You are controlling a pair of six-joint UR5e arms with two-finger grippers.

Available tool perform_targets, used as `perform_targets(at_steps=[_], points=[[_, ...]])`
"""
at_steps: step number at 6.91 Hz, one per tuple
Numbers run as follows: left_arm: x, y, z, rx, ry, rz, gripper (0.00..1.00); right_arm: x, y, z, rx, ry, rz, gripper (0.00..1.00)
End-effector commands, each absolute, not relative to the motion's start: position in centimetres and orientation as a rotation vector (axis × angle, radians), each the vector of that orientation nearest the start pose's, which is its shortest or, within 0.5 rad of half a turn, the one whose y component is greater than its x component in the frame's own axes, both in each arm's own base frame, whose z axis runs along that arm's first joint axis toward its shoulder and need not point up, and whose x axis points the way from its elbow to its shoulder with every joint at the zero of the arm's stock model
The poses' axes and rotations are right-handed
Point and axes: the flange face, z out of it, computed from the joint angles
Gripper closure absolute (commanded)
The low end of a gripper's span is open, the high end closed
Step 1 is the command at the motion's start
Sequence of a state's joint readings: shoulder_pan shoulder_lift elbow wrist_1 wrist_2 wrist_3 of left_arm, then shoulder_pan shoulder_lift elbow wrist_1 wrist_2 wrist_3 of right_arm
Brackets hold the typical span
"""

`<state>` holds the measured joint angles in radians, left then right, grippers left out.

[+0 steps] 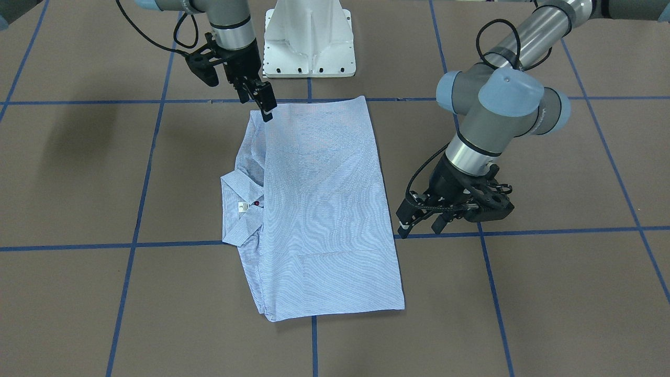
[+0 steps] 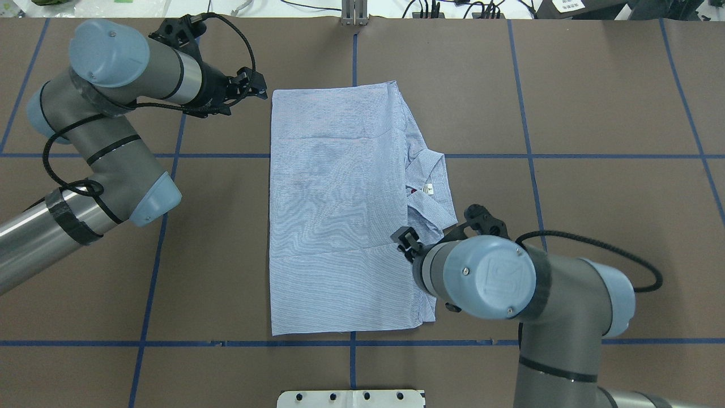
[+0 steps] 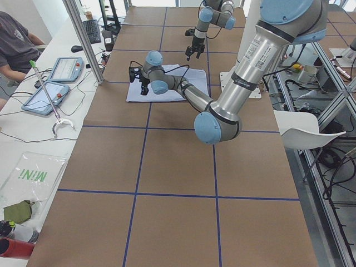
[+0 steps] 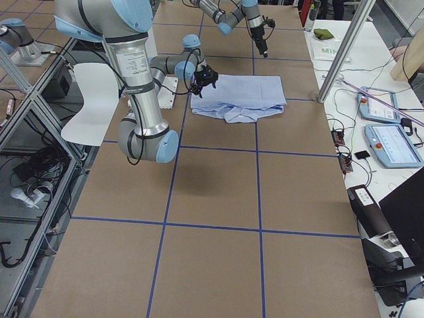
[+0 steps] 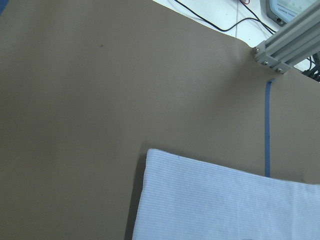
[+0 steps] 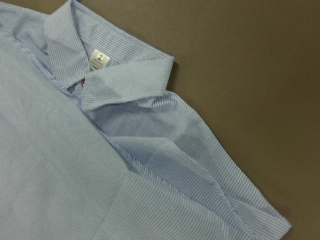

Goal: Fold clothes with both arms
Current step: 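Release the shirt and pull both grippers back from it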

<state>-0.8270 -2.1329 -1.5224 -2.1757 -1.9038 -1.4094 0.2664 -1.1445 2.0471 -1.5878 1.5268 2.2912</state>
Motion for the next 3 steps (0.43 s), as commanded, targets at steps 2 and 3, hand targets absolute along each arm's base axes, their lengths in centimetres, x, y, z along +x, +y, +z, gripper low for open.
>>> perform_targets(at_steps=[2, 3], points=[[39.4, -57.5, 28.1, 0.260, 1.117, -0.406, 0.11, -55.1, -23.3, 25.6, -0.149, -0.916, 1.110, 0.00], [39.4, -57.5, 27.9, 0.261, 1.118, -0.405, 0.11, -55.9, -22.5, 26.8, -0.147, -0.891, 1.104, 0.00]])
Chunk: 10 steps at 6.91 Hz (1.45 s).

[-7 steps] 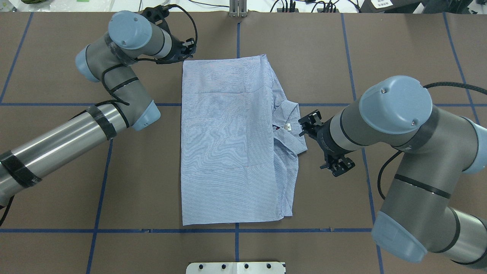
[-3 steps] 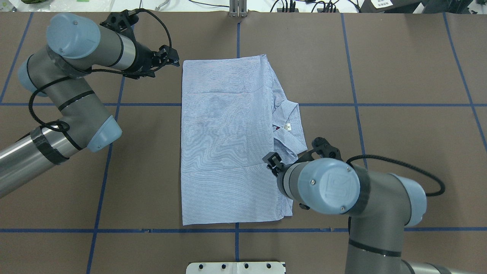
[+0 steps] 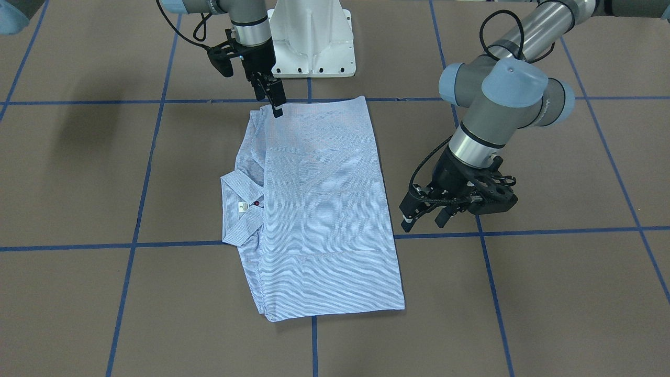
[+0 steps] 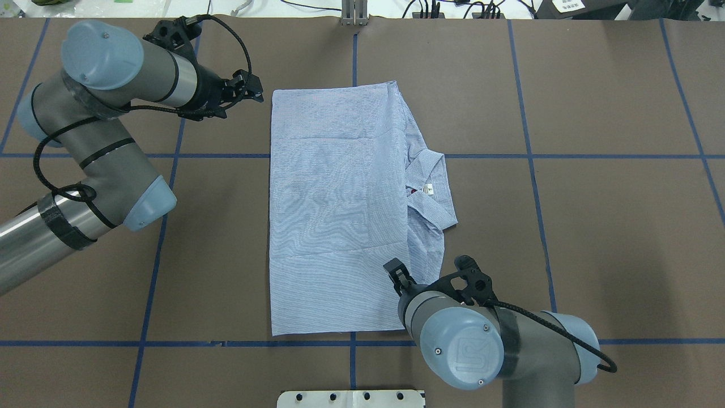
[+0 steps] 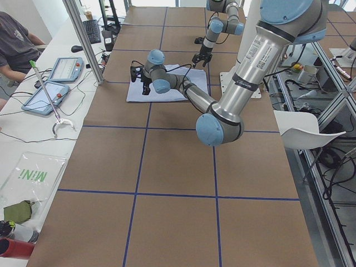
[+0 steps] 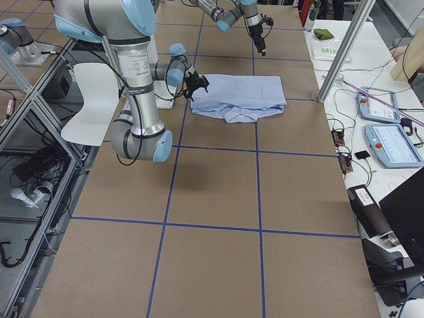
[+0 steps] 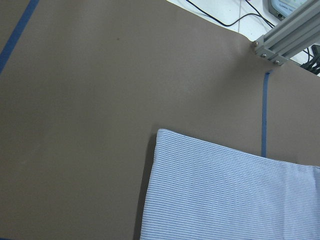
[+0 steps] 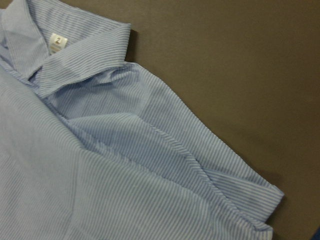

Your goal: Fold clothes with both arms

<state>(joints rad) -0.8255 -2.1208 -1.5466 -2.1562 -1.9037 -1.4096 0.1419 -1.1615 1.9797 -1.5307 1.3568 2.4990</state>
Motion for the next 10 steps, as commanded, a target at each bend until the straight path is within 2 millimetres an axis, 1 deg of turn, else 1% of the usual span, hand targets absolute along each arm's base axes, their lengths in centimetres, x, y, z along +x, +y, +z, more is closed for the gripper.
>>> perform_targets(at_steps=[1, 2, 3, 4, 5, 6, 7, 8, 9, 10], points=[[39.5, -57.5, 27.9, 0.260, 1.118, -0.404, 0.11, -56.5, -21.8, 27.8, -0.144, -0.867, 1.091, 0.00], [39.5, -57.5, 27.7, 0.262, 1.120, -0.405, 0.11, -56.5, -21.7, 27.7, -0.147, -0.869, 1.089, 0.00], [39.5, -57.5, 27.7, 0.248, 1.125, -0.428, 0.11, -57.0, -20.6, 28.7, -0.145, -0.848, 1.075, 0.00], [39.4, -57.4, 27.6, 0.248, 1.128, -0.429, 0.11, -57.1, -20.7, 28.8, -0.141, -0.844, 1.074, 0.01], [39.4, -57.4, 27.4, 0.246, 1.132, -0.435, 0.11, -57.5, -20.7, 29.5, -0.134, -0.829, 1.072, 0.02], [39.3, -57.3, 27.5, 0.246, 1.132, -0.435, 0.11, -57.5, -21.0, 29.4, -0.132, -0.832, 1.080, 0.07], [39.2, -57.3, 27.4, 0.247, 1.133, -0.436, 0.11, -57.3, -21.5, 29.5, -0.129, -0.831, 1.087, 0.16], [38.9, -57.2, 27.1, 0.252, 1.139, -0.435, 0.11, -57.3, -21.6, 29.3, -0.130, -0.833, 1.089, 0.38], [38.8, -57.1, 27.0, 0.251, 1.142, -0.438, 0.11, -57.5, -21.6, 29.8, -0.126, -0.824, 1.091, 0.52], [38.9, -57.0, 26.8, 0.247, 1.147, -0.444, 0.11, -57.6, -21.6, 29.8, -0.124, -0.823, 1.092, 0.91]])
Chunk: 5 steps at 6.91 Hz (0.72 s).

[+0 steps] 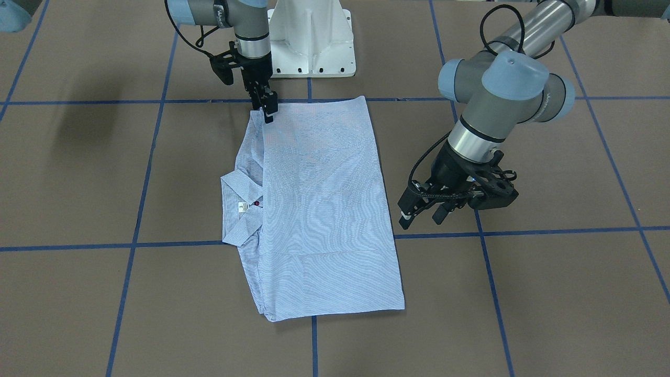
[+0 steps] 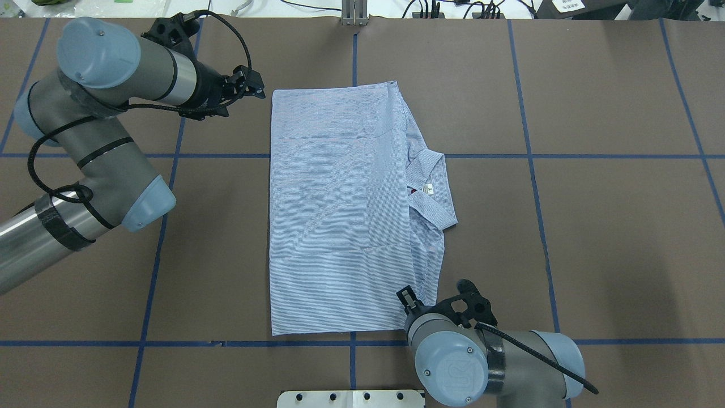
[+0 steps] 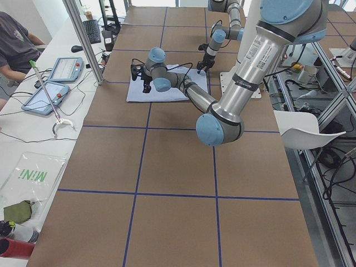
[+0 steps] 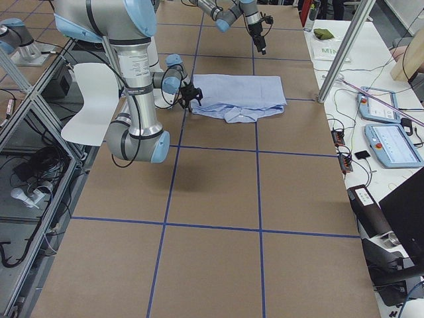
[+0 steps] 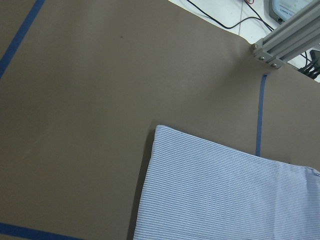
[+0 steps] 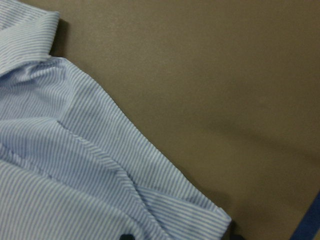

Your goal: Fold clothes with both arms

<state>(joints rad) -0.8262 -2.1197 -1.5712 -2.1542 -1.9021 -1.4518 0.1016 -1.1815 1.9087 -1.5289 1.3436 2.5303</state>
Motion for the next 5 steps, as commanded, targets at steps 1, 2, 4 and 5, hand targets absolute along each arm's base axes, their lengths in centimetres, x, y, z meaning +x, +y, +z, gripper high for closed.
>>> perform_targets(at_steps=[1, 2, 4, 5], points=[[38.9, -57.0, 26.8, 0.246, 1.147, -0.445, 0.11, -57.5, -21.6, 29.5, -0.129, -0.830, 1.091, 1.00], [38.9, -57.0, 26.7, 0.246, 1.148, -0.445, 0.11, -57.3, -21.6, 29.2, -0.132, -0.835, 1.090, 1.00], [38.6, -56.5, 25.9, 0.232, 1.131, -0.454, 0.11, -56.7, -21.6, 28.3, -0.142, -0.845, 1.090, 1.00], [38.5, -56.4, 25.8, 0.232, 1.132, -0.455, 0.11, -56.2, -21.7, 28.3, -0.145, -0.845, 1.091, 1.00]])
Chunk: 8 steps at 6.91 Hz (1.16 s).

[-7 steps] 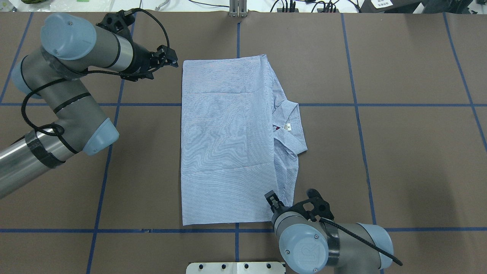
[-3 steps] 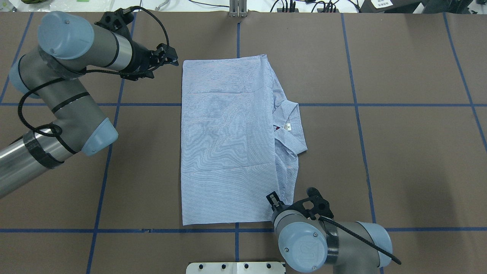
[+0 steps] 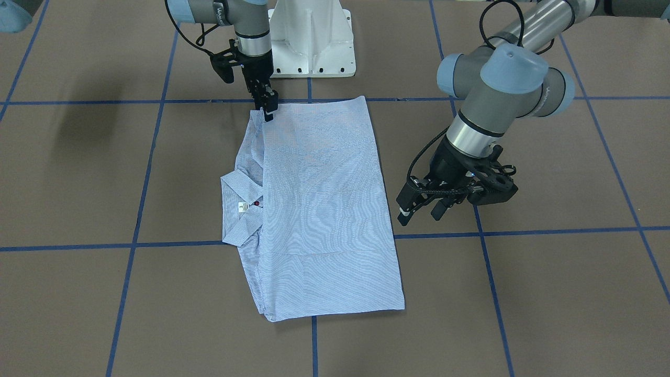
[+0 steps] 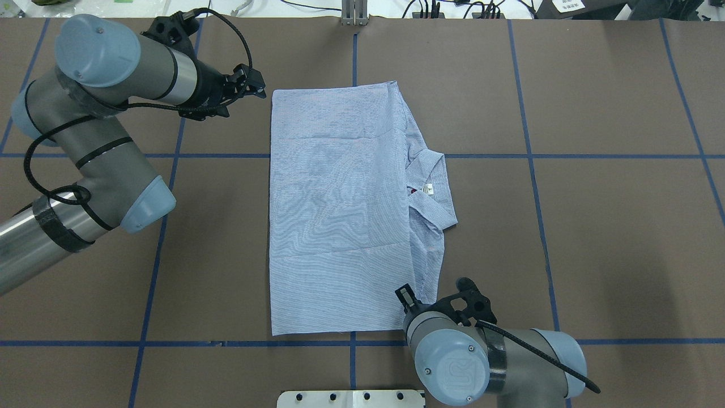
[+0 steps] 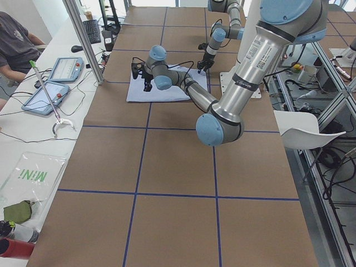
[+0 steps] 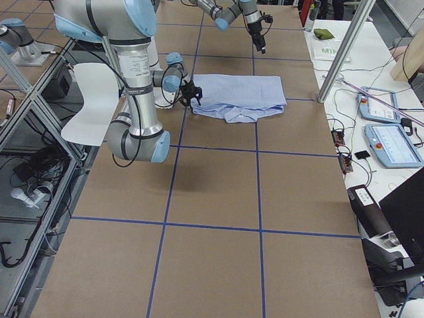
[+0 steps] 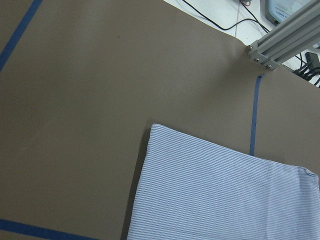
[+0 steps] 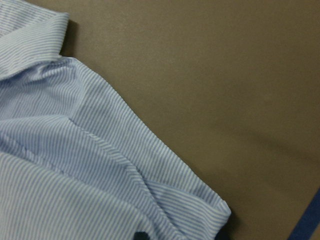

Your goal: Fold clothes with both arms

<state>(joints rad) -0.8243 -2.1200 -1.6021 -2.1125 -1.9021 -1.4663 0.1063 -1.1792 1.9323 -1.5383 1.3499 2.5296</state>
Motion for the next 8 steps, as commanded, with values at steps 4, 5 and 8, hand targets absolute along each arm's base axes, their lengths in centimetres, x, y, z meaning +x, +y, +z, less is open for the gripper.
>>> perform_targets(at_steps=[4, 5, 8], points=[[38.5, -56.4, 25.8, 0.232, 1.132, -0.455, 0.11, -56.1, -21.7, 28.5, -0.146, -0.843, 1.090, 1.00], [38.6, -56.4, 25.8, 0.229, 1.133, -0.454, 0.11, -56.0, -21.7, 28.3, -0.147, -0.845, 1.090, 1.00], [40.7, -49.7, 25.0, 0.109, 1.203, -0.506, 0.11, -53.1, -20.2, 25.7, -0.167, -0.822, 1.071, 1.00]])
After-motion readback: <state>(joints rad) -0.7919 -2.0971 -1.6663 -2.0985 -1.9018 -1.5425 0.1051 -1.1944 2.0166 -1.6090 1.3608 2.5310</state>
